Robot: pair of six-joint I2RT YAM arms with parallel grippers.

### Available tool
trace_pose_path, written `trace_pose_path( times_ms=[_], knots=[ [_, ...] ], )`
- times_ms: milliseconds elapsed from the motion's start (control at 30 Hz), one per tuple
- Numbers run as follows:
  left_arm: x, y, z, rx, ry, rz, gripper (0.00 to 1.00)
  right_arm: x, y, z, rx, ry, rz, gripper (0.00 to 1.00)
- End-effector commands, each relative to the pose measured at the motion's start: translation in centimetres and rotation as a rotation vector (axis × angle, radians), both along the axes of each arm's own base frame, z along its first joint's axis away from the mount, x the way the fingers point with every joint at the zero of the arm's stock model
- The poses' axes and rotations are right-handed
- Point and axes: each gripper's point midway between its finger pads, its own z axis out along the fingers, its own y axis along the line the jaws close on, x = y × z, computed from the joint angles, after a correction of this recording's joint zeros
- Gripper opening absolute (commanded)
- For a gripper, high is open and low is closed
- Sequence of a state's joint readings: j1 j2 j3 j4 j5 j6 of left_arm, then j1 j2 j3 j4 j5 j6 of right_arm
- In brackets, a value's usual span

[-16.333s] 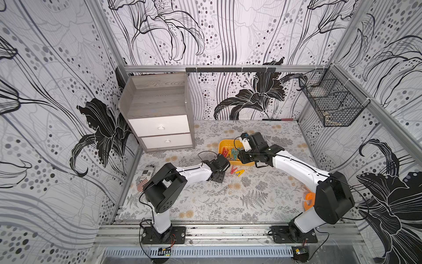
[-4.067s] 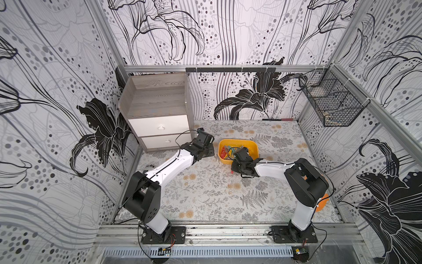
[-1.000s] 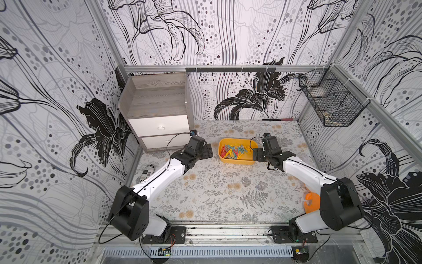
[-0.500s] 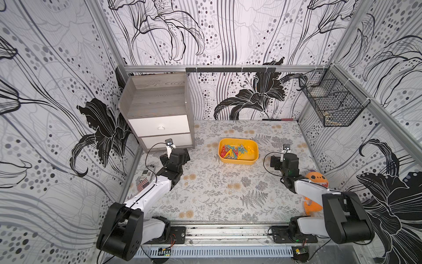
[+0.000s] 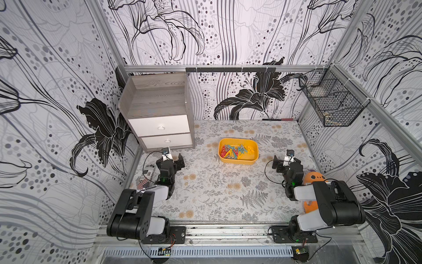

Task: Put the clothespins into the storage box
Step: Reset both arms

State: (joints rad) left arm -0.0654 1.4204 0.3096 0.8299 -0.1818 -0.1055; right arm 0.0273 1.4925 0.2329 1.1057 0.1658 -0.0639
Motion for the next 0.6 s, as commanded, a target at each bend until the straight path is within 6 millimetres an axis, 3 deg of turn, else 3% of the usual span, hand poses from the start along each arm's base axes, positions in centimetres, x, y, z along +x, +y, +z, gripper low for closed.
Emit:
trace_pose_path(
  times_ms=[0, 567],
  knots=[
    [-0.05, -0.66, 3.91, -0.04, -0.218, -0.101, 0.98, 0.21, 0.37, 1.19, 0.034, -0.06, 0.023, 0.99],
    [-0.43, -1.04, 3.58, -0.01, -0.233, -0.114, 0.98, 0.18, 0.3, 1.18, 0.03, -0.062, 0.021, 0.99]
  ],
)
